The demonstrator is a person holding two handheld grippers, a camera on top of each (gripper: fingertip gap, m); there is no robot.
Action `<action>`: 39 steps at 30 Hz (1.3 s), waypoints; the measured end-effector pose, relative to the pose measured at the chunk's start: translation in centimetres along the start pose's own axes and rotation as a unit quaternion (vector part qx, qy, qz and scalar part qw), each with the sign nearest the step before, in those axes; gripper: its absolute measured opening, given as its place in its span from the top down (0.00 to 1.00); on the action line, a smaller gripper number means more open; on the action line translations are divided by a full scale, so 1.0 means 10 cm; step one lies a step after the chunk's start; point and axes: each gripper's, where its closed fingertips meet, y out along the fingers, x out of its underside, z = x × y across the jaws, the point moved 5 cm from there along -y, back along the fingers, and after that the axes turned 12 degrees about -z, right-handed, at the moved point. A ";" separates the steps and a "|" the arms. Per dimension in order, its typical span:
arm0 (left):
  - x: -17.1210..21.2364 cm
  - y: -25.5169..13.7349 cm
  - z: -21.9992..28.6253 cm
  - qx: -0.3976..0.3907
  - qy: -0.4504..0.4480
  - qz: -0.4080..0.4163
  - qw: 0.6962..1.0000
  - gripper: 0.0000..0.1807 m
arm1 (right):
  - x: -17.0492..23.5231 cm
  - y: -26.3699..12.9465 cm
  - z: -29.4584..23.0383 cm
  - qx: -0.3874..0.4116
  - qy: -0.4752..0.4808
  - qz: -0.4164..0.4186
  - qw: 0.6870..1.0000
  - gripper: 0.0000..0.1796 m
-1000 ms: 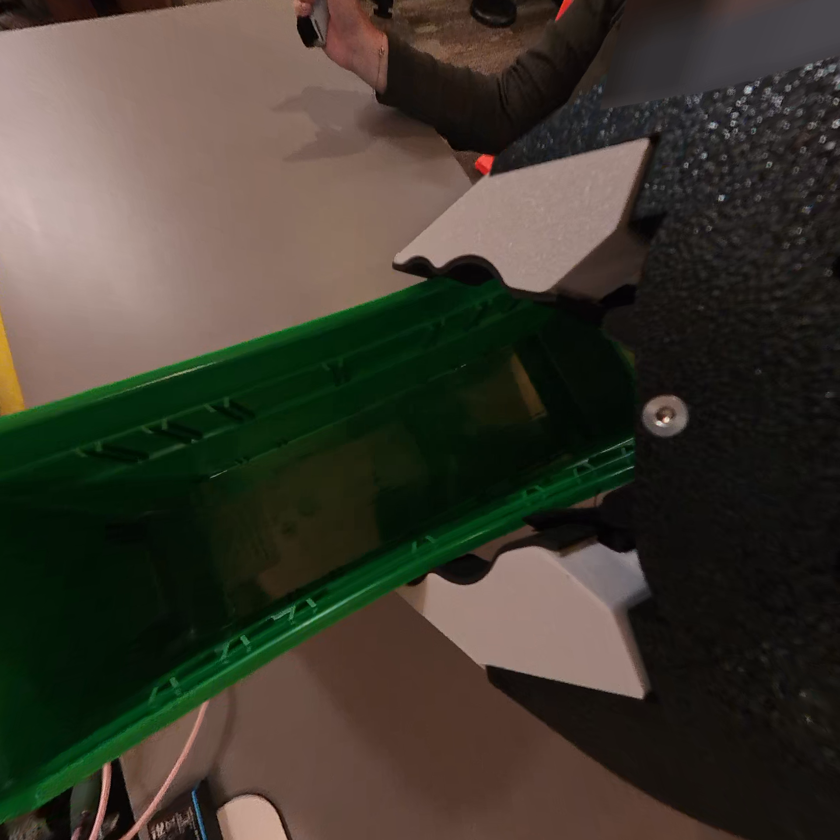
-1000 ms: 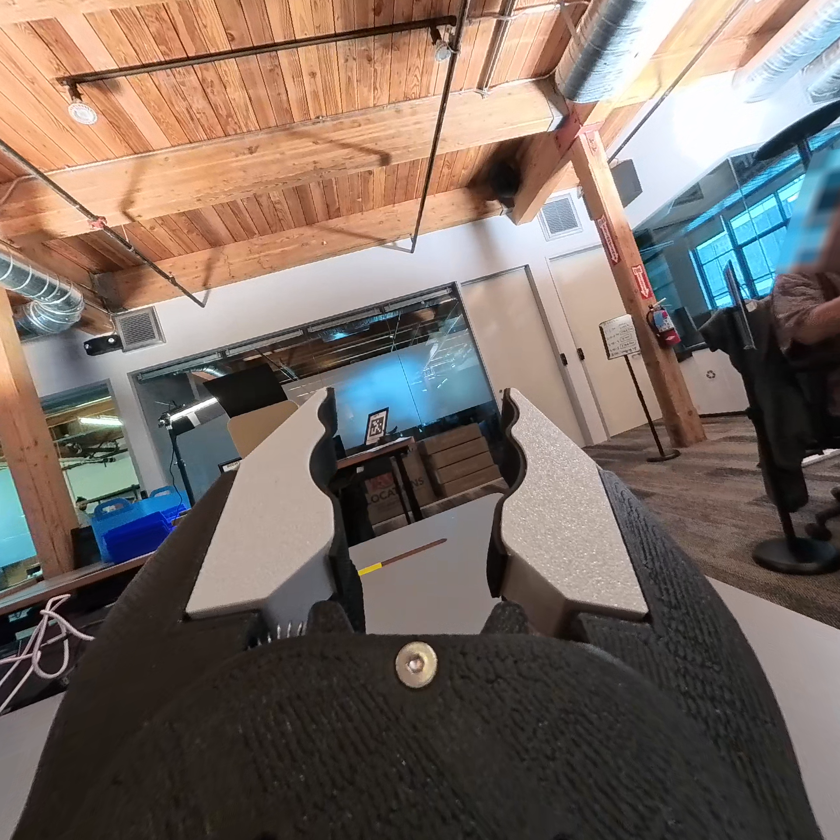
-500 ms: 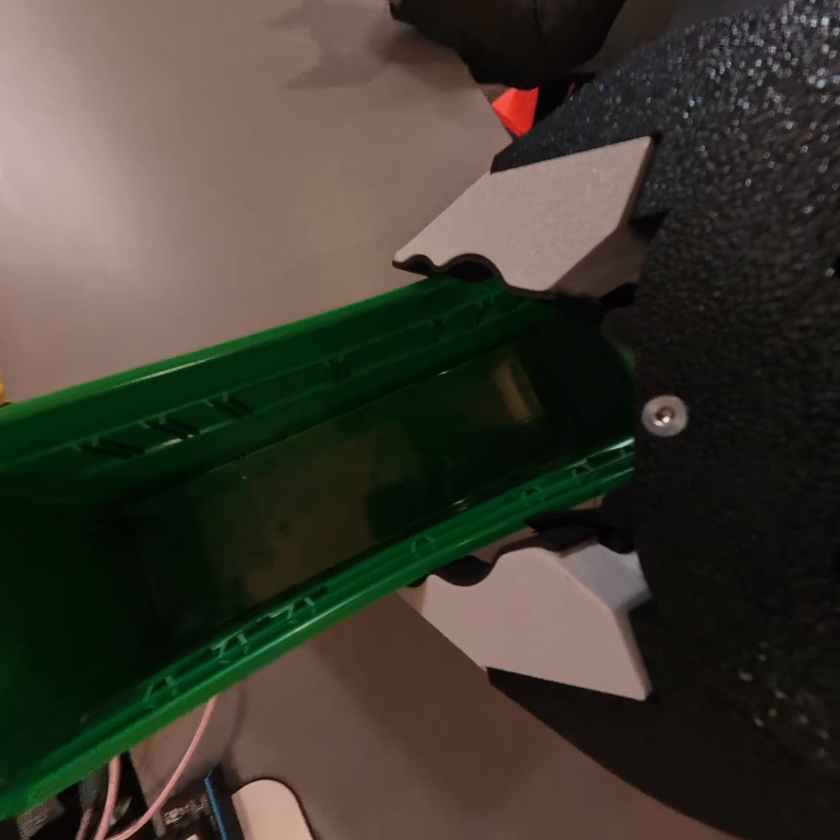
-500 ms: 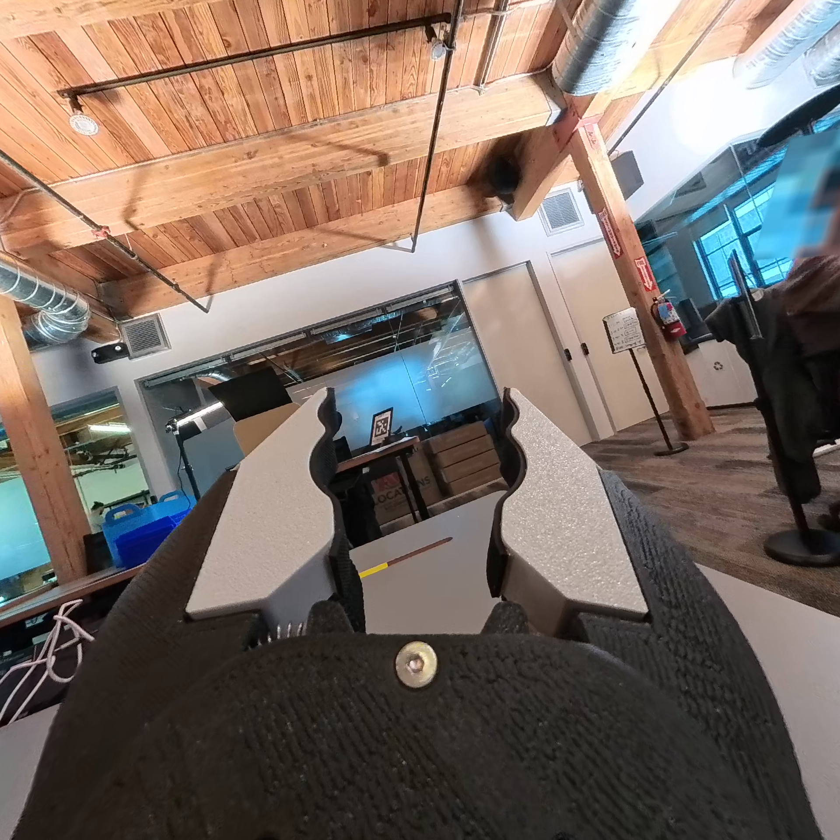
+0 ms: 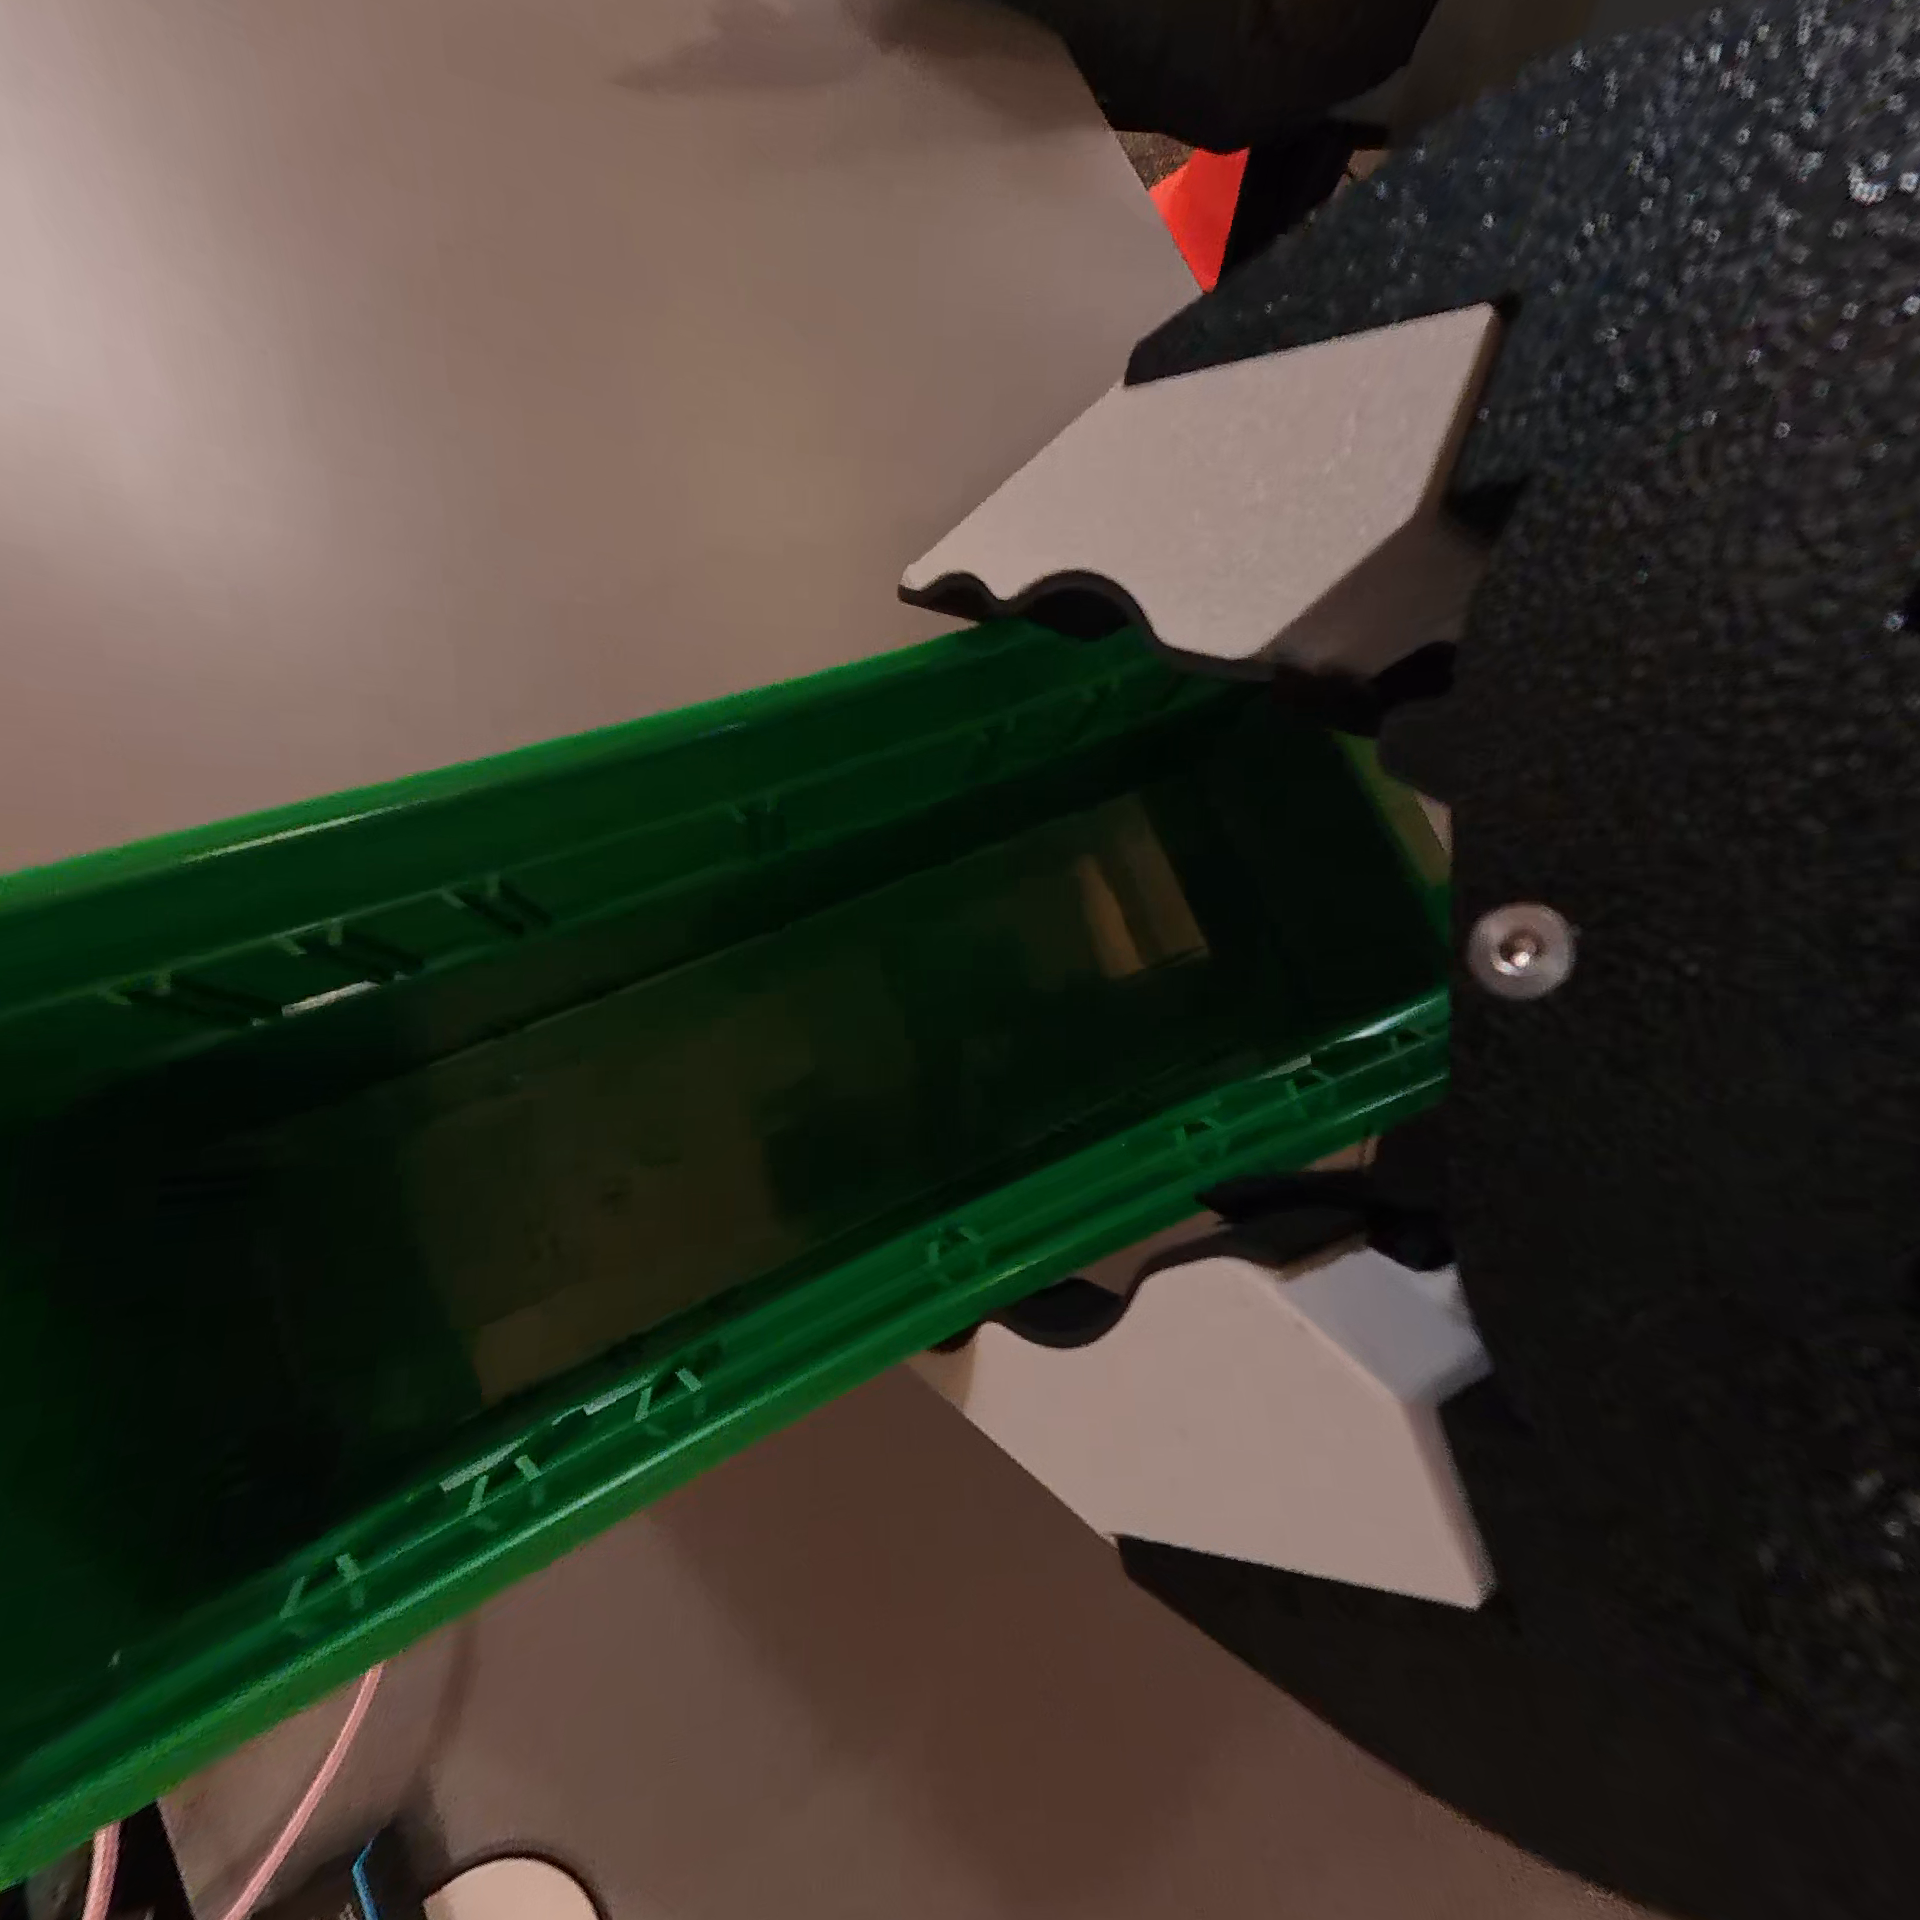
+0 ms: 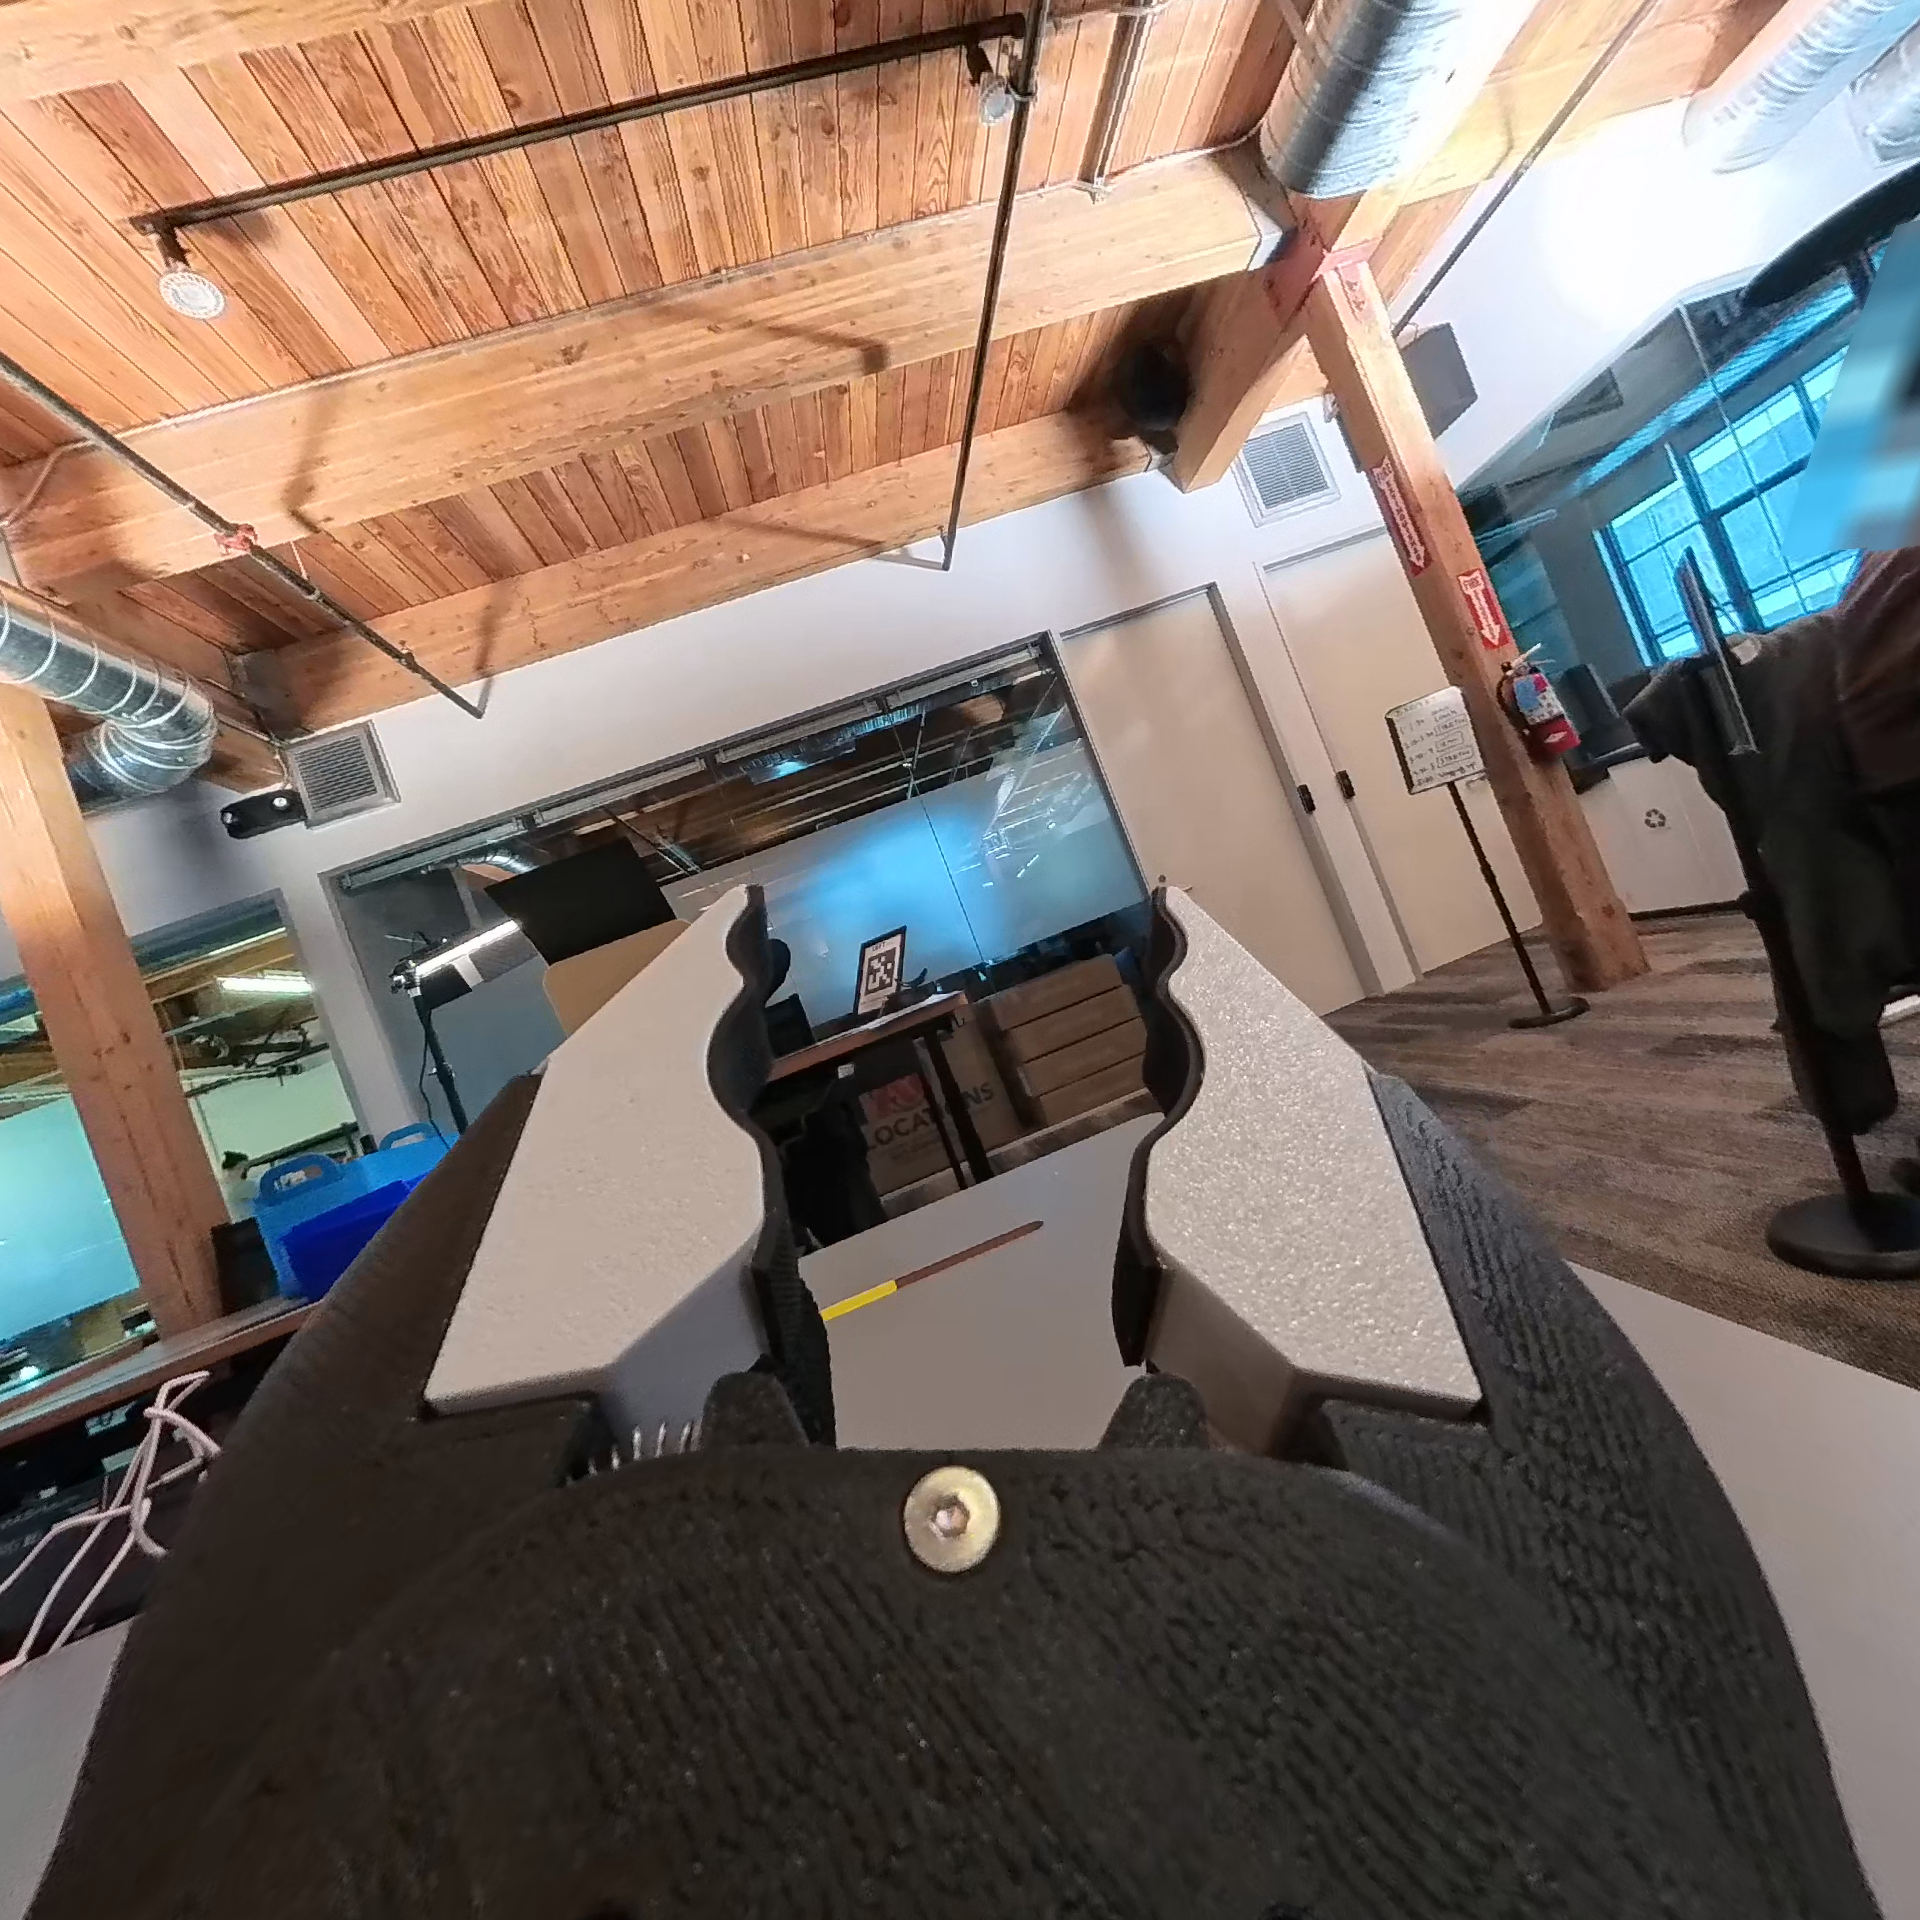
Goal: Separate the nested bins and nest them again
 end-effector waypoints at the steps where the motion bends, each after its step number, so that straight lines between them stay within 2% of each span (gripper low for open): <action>1: 0.00 0.00 0.00 -0.001 0.001 0.001 1.000 0.30 | 0.00 0.00 0.00 0.000 0.000 -0.001 1.000 0.60; 7: -0.01 0.01 0.01 -0.004 0.003 -0.017 1.000 0.29 | 0.01 0.00 0.00 -0.001 0.001 -0.003 1.000 0.60; 10: 0.01 0.03 -0.01 -0.007 -0.005 -0.023 1.000 0.21 | 0.01 0.00 0.00 -0.002 0.003 -0.003 1.000 0.60; 14: -0.03 -0.08 0.08 0.013 0.015 0.004 1.000 0.16 | 0.01 0.01 0.00 -0.003 0.005 -0.004 1.000 0.60; 18: -0.10 -0.32 0.11 -0.014 0.056 0.066 0.996 0.24 | 0.01 0.01 0.01 -0.003 0.005 -0.004 1.000 0.60; 23: -0.06 -0.40 0.06 -0.036 0.041 0.074 0.996 0.27 | 0.02 0.00 0.01 -0.003 0.007 -0.005 1.000 0.60; 25: -0.07 -0.41 -0.01 -0.047 0.034 0.088 0.994 0.36 | 0.02 0.00 0.01 -0.003 0.007 -0.005 1.000 0.60; 29: -0.09 -0.39 -0.09 -0.055 0.025 0.115 0.992 0.70 | 0.02 0.00 0.01 -0.003 0.009 -0.006 1.000 0.60; 34: -0.03 -0.15 -0.18 -0.047 0.003 0.072 0.996 0.85 | 0.04 0.01 0.01 0.002 0.006 -0.014 1.000 0.60; 37: -0.02 -0.10 -0.22 -0.114 0.030 0.075 0.990 0.91 | 0.04 0.02 0.00 -0.001 0.003 -0.013 1.000 0.60; 39: 0.00 -0.10 -0.17 -0.134 0.046 0.082 0.986 0.89 | 0.05 0.02 -0.01 -0.001 -0.001 -0.015 1.000 0.60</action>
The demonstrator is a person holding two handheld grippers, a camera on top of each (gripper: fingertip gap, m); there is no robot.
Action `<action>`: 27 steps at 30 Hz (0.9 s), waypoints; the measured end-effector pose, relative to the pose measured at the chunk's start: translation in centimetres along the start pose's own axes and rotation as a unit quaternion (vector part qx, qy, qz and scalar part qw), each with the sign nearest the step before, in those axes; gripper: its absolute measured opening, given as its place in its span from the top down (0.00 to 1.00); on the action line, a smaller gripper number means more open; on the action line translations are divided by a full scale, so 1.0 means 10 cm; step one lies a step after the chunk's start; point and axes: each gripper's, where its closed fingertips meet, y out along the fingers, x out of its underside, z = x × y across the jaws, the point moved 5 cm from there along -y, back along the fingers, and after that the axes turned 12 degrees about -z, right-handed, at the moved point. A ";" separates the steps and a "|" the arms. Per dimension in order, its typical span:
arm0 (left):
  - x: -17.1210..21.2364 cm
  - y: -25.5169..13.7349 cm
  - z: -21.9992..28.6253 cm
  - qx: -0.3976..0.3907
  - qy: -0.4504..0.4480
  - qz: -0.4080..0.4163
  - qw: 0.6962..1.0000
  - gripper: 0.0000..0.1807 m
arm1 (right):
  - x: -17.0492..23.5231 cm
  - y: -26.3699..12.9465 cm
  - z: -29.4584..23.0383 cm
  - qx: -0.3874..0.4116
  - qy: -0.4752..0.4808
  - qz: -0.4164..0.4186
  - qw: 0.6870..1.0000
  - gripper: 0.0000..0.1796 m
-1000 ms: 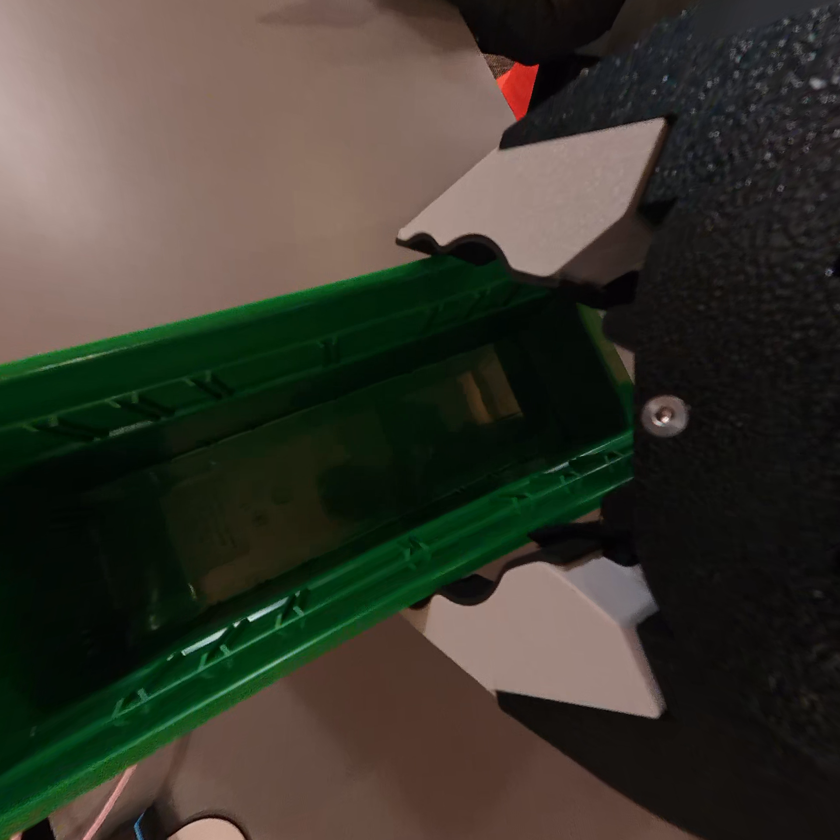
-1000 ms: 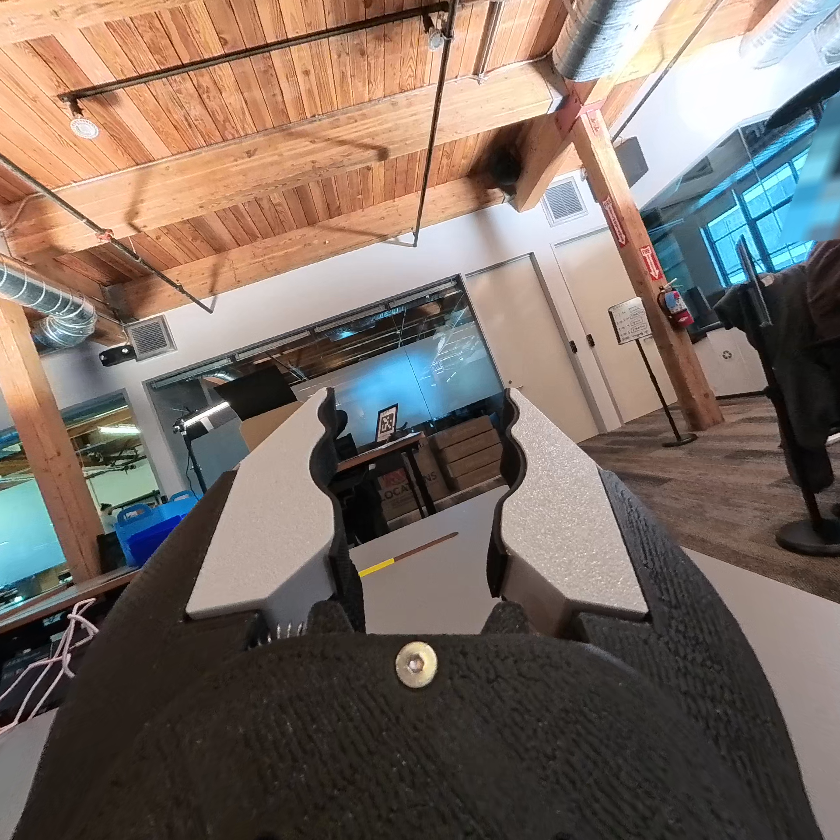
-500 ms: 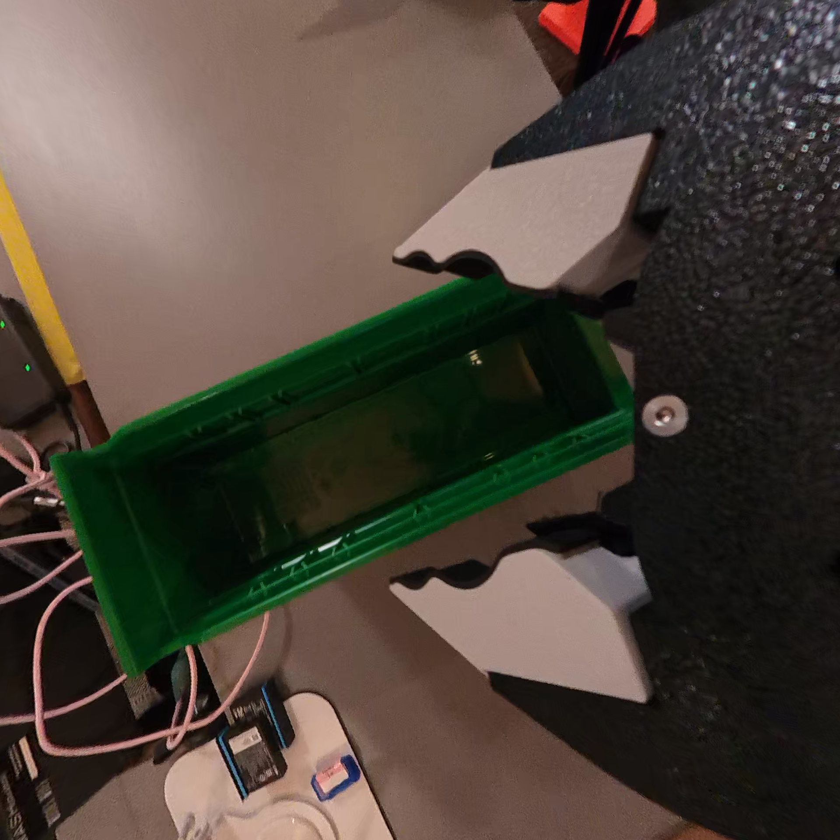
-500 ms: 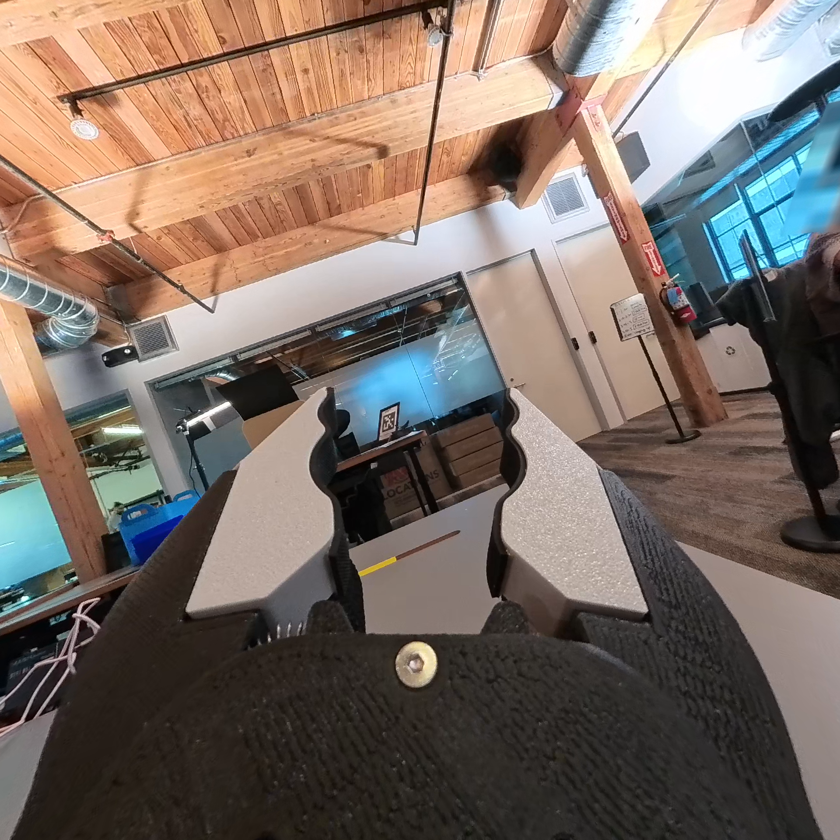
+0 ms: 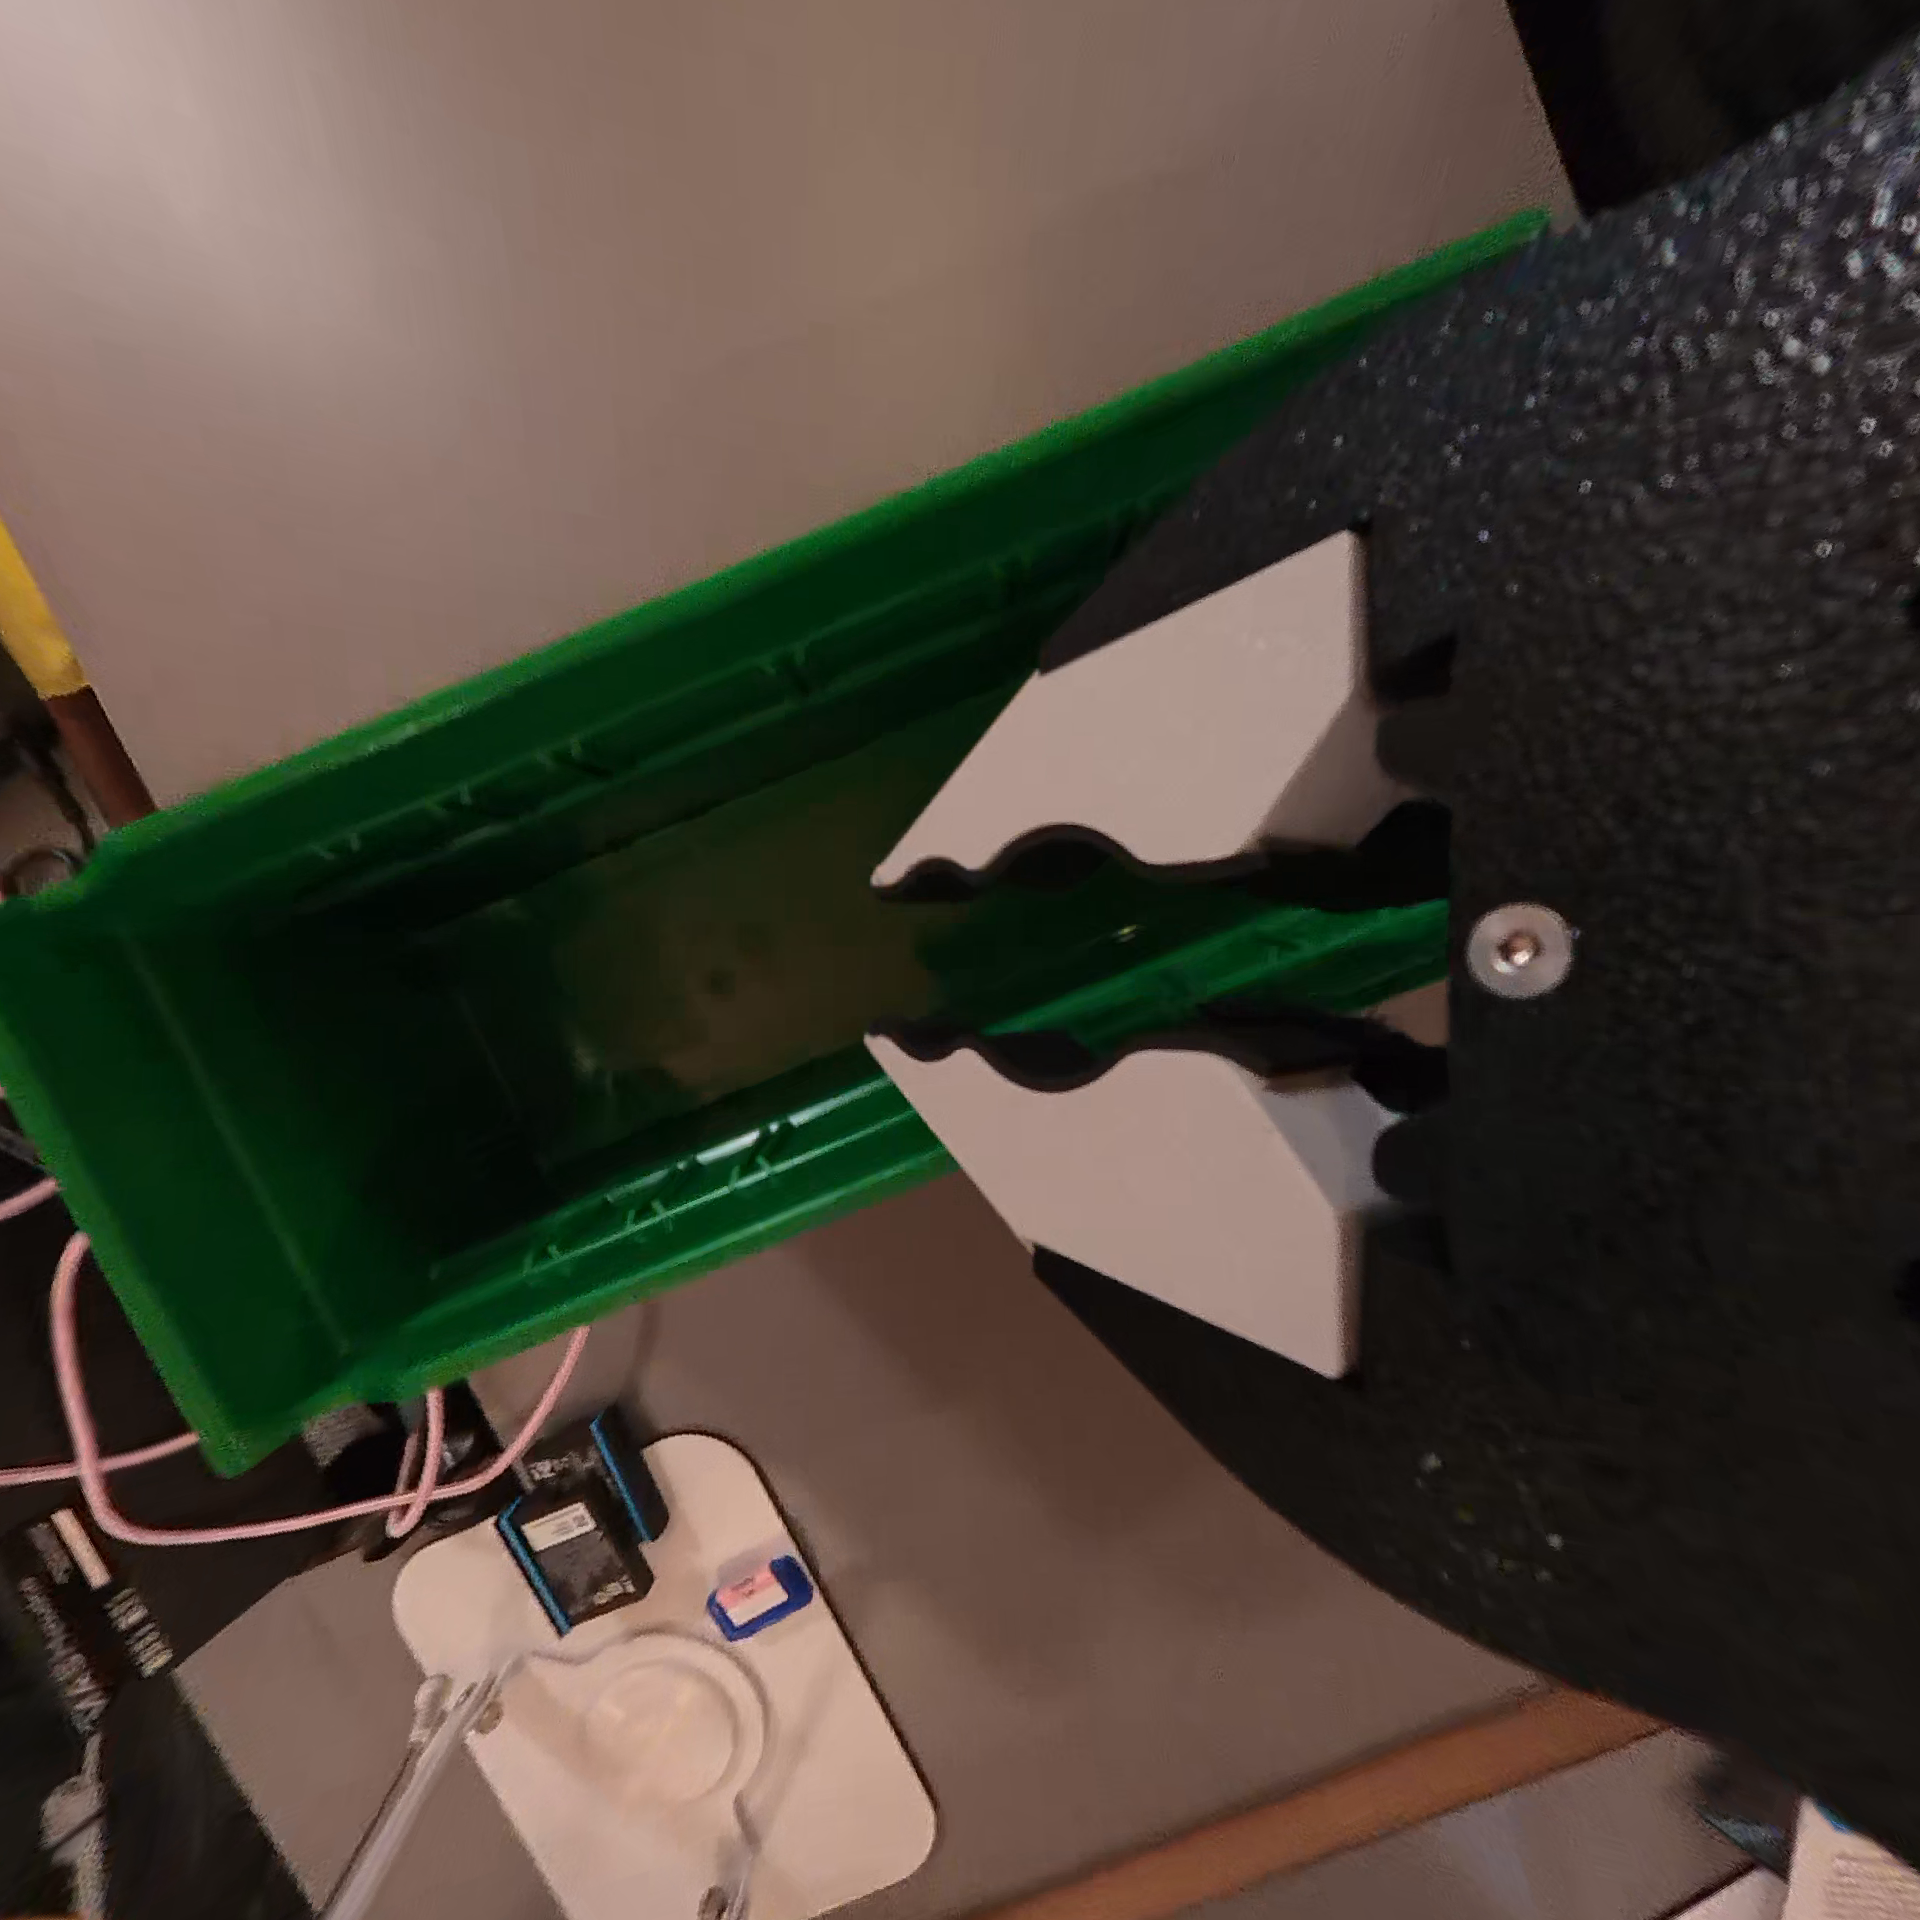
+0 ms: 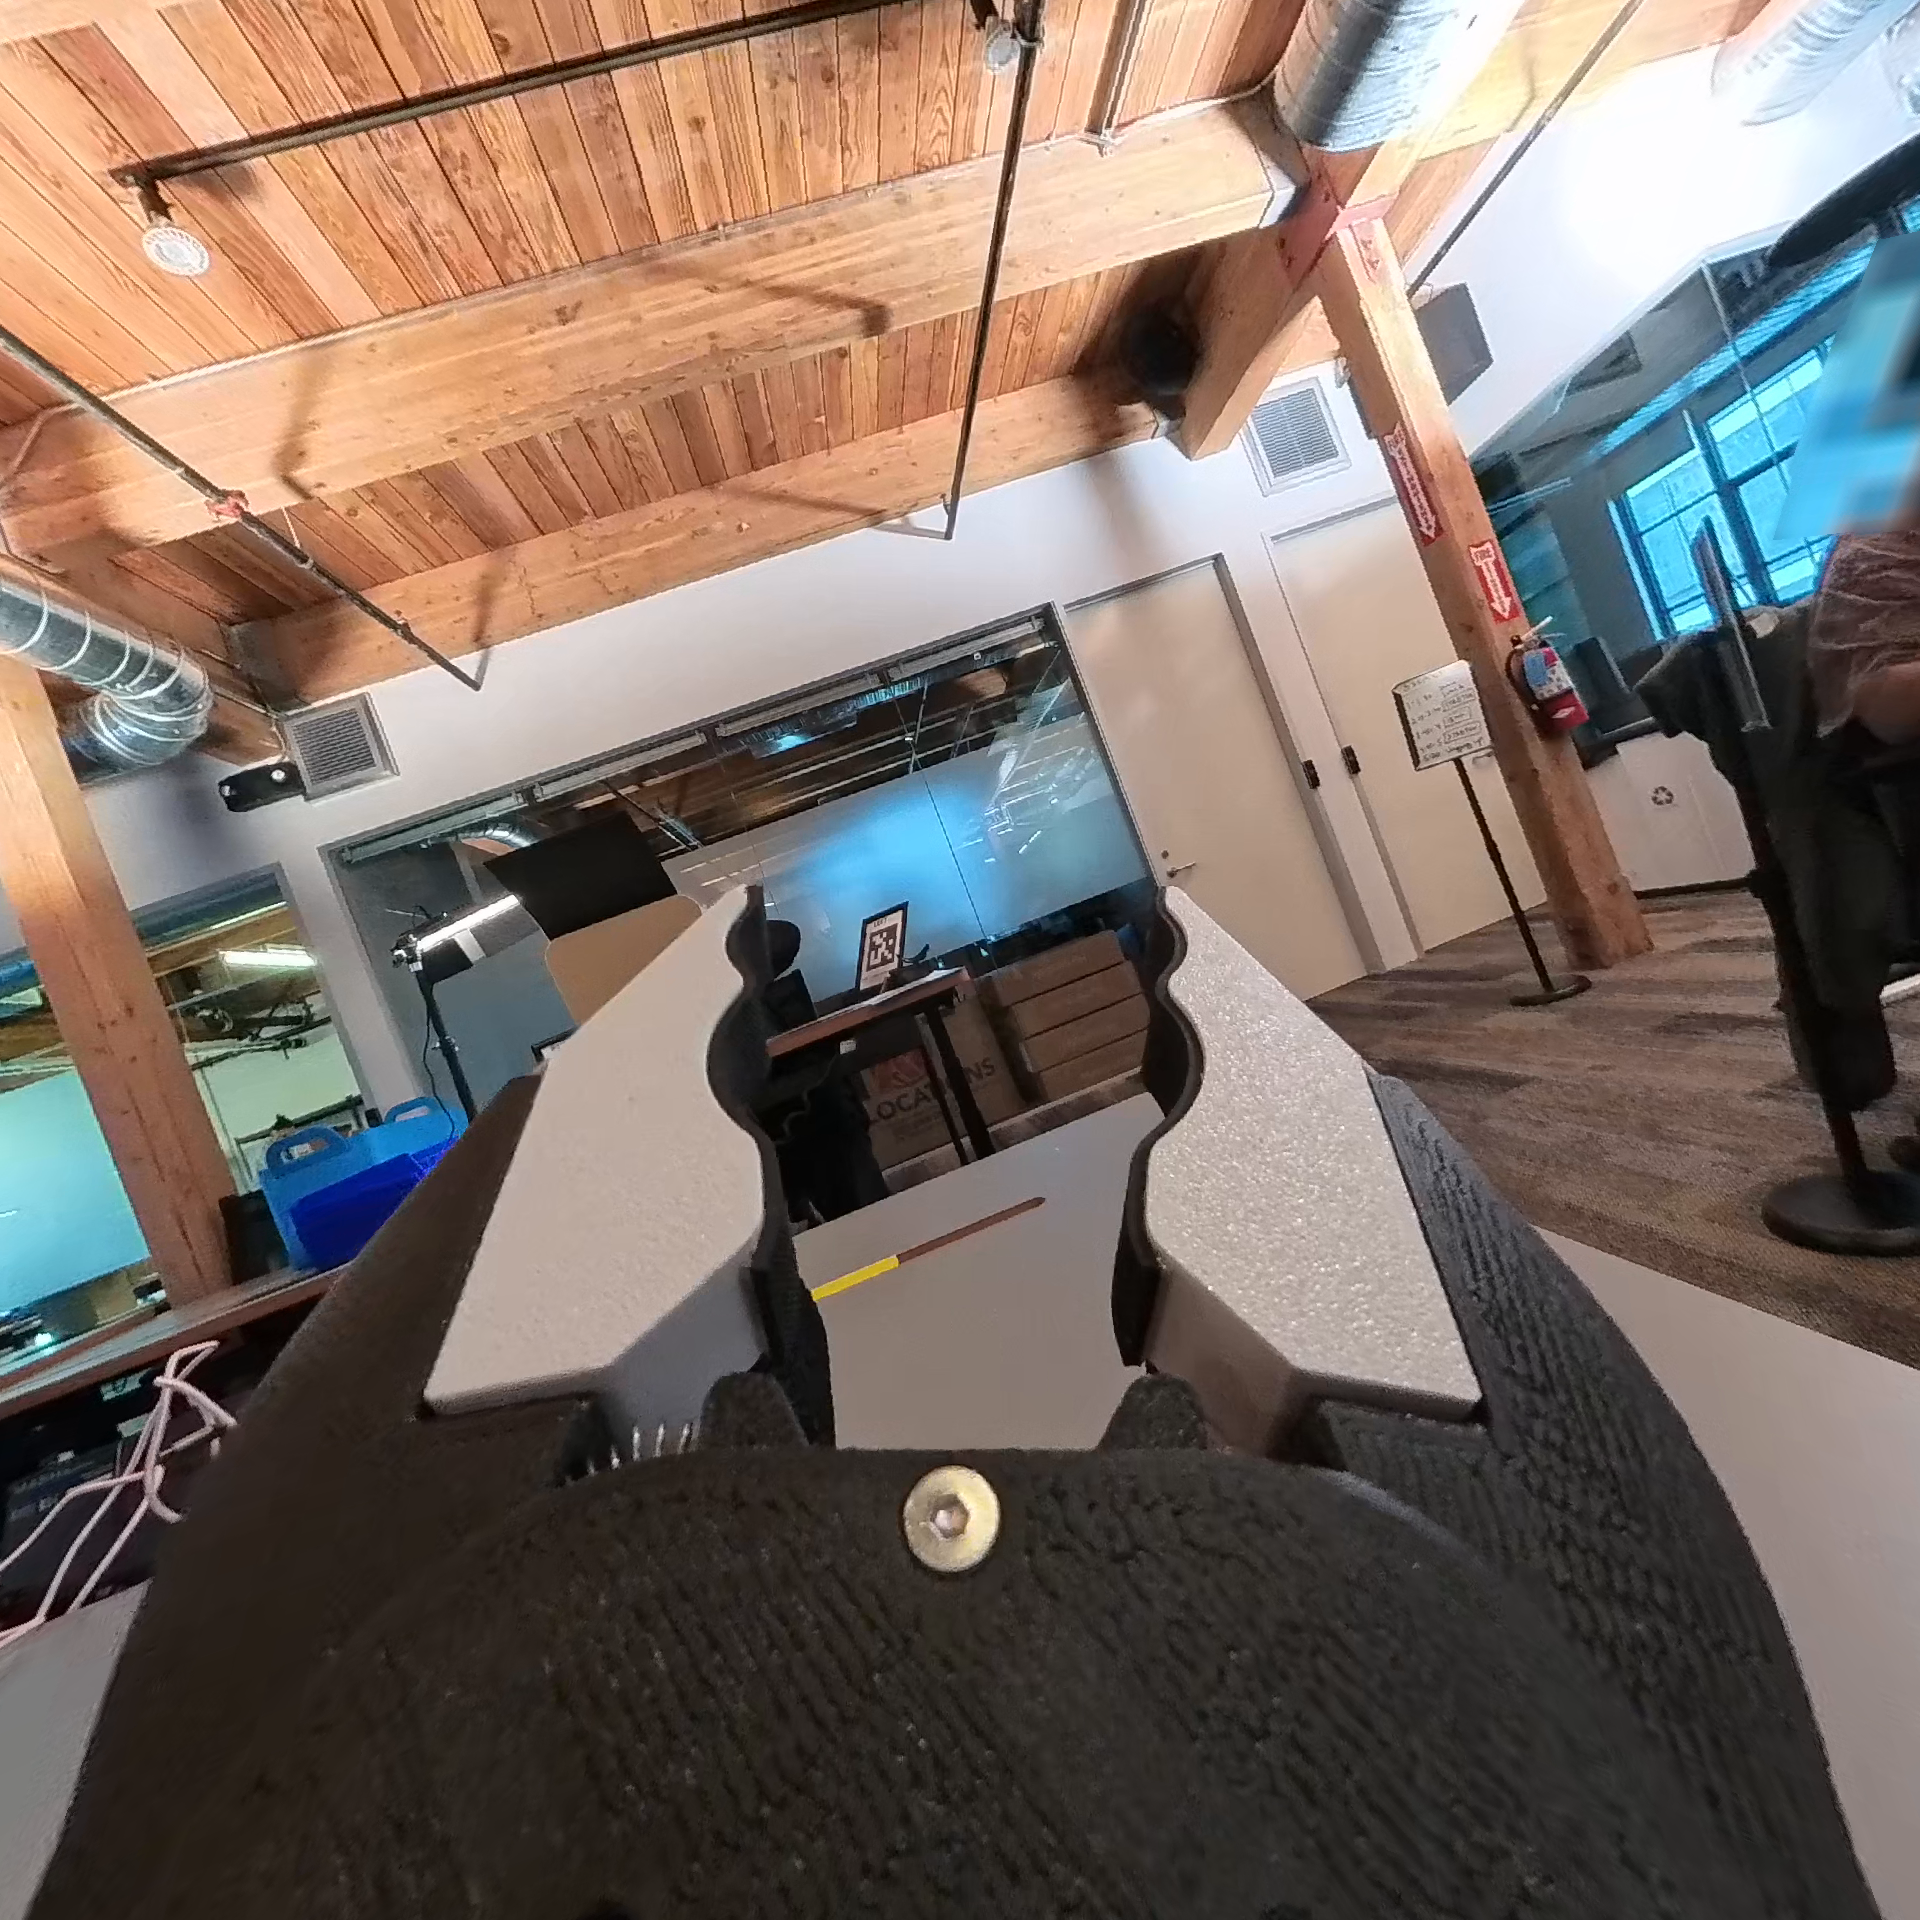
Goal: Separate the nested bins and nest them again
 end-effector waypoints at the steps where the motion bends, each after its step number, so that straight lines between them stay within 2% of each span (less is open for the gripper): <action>1: -0.01 -0.04 0.05 0.005 0.002 0.017 1.000 0.84 | 0.00 0.00 -0.01 0.000 -0.002 -0.001 1.000 0.60; 3: -0.04 -0.23 0.13 0.031 -0.001 0.081 0.996 0.72 | 0.01 0.00 -0.01 0.005 -0.010 -0.005 1.000 0.60; 4: -0.04 -0.36 0.16 0.044 -0.005 0.128 0.991 0.69 | 0.01 0.01 -0.01 0.006 -0.014 -0.006 1.000 0.60; 8: 0.22 -0.90 0.22 0.088 -0.067 0.321 0.941 0.55 | 0.00 0.00 -0.04 0.007 -0.027 -0.005 1.000 0.60; 9: 0.36 -0.96 0.28 0.095 -0.075 0.349 0.929 0.49 | 0.01 0.01 -0.05 0.007 -0.032 -0.005 0.999 0.60; 12: 0.76 -0.96 0.40 0.113 -0.090 0.412 0.900 0.20 | 0.01 0.00 -0.09 0.007 -0.045 -0.006 0.999 0.60; 13: 0.88 -0.91 0.39 0.114 -0.103 0.431 0.889 0.14 | 0.01 0.00 -0.10 0.009 -0.050 -0.005 0.999 0.59; 15: 1.09 -0.74 0.27 0.105 -0.144 0.464 0.868 0.12 | -0.03 -0.04 -0.09 0.039 -0.064 0.011 0.997 0.52; 17: 1.30 -0.47 0.12 0.094 -0.174 0.456 0.868 0.12 | -0.09 -0.09 -0.15 0.049 -0.090 0.036 0.994 0.53; 19: 1.47 -0.21 0.06 0.117 -0.178 0.443 0.871 0.12 | -0.09 -0.08 -0.31 0.025 -0.095 0.036 0.995 0.53; 21: 1.54 0.00 0.12 0.195 -0.169 0.449 0.856 0.13 | -0.04 -0.02 -0.63 -0.037 -0.080 0.007 0.996 0.50; 24: 1.60 0.26 0.25 0.291 -0.170 0.428 0.838 0.13 | 0.12 0.08 -1.50 -0.169 -0.071 -0.061 0.981 0.46; 25: 1.59 0.37 0.27 0.306 -0.188 0.412 0.838 0.14 | 0.16 0.12 -1.84 -0.204 -0.077 -0.087 0.972 0.44; 27: 1.59 0.60 0.41 0.331 -0.201 0.345 0.855 0.12 | 0.21 0.19 -2.56 -0.275 -0.090 -0.138 0.947 0.42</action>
